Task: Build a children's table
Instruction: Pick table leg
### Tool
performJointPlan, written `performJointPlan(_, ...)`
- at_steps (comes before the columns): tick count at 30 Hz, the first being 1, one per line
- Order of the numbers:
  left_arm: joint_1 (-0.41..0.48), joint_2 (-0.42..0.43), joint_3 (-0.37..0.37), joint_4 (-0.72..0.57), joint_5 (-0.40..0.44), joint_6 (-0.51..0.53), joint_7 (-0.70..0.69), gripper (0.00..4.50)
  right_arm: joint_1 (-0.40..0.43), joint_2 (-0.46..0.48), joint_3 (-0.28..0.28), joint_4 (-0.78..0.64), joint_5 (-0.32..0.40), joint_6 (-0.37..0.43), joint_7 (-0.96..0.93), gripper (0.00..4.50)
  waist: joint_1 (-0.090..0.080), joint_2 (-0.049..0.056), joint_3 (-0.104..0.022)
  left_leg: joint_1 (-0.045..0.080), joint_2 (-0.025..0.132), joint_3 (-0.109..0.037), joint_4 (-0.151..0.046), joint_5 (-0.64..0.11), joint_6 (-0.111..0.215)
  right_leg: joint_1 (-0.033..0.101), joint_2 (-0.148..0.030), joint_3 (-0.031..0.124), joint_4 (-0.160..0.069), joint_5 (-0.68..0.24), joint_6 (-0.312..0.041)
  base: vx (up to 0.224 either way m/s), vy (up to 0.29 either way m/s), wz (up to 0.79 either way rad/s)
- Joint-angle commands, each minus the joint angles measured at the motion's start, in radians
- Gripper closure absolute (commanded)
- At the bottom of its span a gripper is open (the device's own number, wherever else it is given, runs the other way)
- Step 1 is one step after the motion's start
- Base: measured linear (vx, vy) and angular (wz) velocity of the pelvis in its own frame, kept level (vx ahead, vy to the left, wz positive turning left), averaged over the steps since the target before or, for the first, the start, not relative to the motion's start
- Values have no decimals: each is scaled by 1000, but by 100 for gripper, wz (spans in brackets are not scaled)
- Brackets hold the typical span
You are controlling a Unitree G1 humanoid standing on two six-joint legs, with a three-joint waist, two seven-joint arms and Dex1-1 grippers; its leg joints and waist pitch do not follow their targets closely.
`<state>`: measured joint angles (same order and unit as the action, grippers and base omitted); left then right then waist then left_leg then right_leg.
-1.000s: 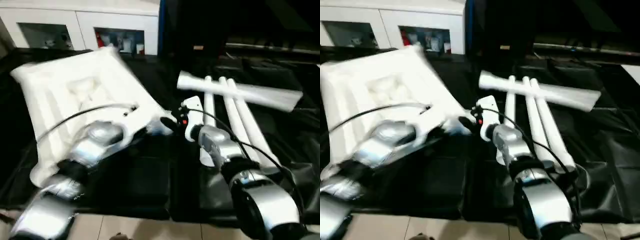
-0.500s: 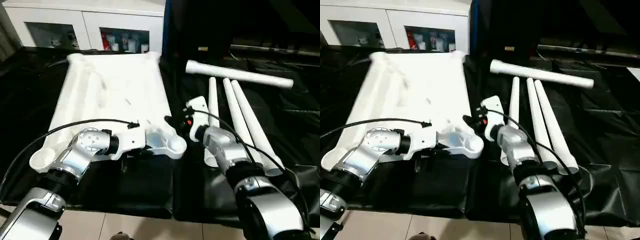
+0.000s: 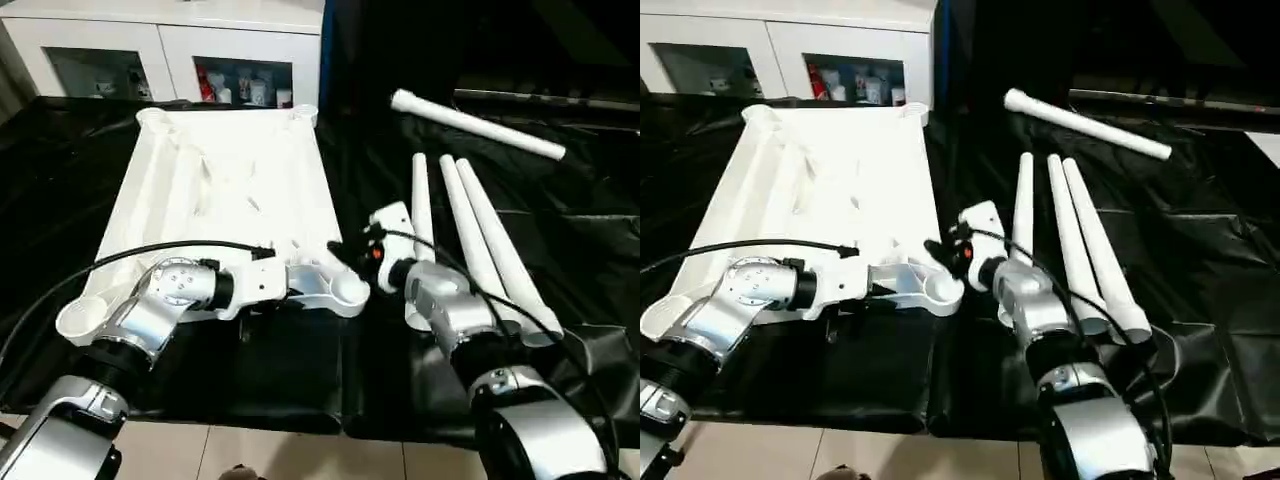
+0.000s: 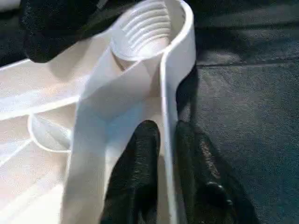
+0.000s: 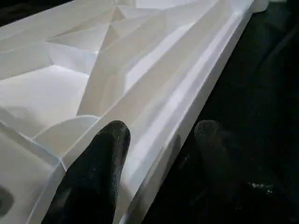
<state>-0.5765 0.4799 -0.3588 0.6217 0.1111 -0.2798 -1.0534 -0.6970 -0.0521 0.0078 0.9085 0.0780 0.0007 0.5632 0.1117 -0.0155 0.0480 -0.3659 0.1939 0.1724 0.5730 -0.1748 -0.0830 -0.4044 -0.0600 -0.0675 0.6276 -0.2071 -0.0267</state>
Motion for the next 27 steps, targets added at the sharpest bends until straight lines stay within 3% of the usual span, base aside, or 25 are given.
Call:
performJointPlan(1,2,10,23,6,-4,-11,17,340,7,2,7,-16,-5,16,-8,192,-2,13,-65,11,42,-7,-61,-151,2,57,-85,56,-60,-11,-206,0,0,0)
performJointPlan(8,10,12,62,-24,-37,-7,32,296,16,8,13,-32,-6,21,-11,192,-3,11,-65,10,42,-6,-60,-149,2,59,-86,56,-59,-6,-210,0,0,0)
performJointPlan(13,22,1,122,-123,-125,51,26,261,25,4,13,-62,-10,22,-20,192,-2,7,-65,11,44,-5,-59,-141,5,57,-85,56,-55,10,-223,0,0,0)
performJointPlan(17,45,10,154,-208,-165,92,26,237,31,-13,-4,-142,-3,49,-48,192,-1,5,-63,11,42,-6,-60,-137,5,59,-84,57,-56,-13,-208,0,0,0)
performJointPlan(18,58,18,166,-245,-175,114,35,215,31,-26,-18,-195,2,94,-74,192,-2,5,-63,10,41,-6,-60,-127,5,60,-81,57,-55,-7,-200,0,0,0)
performJointPlan(23,82,14,204,-330,-223,207,61,215,37,-51,-42,-284,2,149,-117,192,-4,5,-63,12,36,-4,-58,-124,-5,58,-78,58,-56,-2,-189,0,0,0)
performJointPlan(24,77,-19,243,-346,-205,303,179,215,40,-79,-35,-341,-35,261,-159,192,-6,6,-61,11,35,-4,-58,-133,-8,57,-76,58,-60,-20,-186,0,0,0)
performJointPlan(25,77,-21,245,-345,-203,306,184,215,40,-80,-35,-343,-36,265,-160,192,-10,7,-59,12,36,-4,-60,-133,-16,59,-69,57,-58,-15,-185,0,0,0)
performJointPlan(26,67,-59,279,-338,-175,394,314,215,46,-99,-31,-389,-51,381,-180,192,-9,11,-59,14,36,-6,-59,-136,-19,58,-70,58,-60,-19,-182,0,0,0)
performJointPlan(27,64,-74,292,-335,-168,428,359,215,49,-104,-31,-406,-50,425,-182,192,-9,7,-60,16,33,-5,-57,-137,-22,62,-69,57,-62,-22,-175,0,0,0)
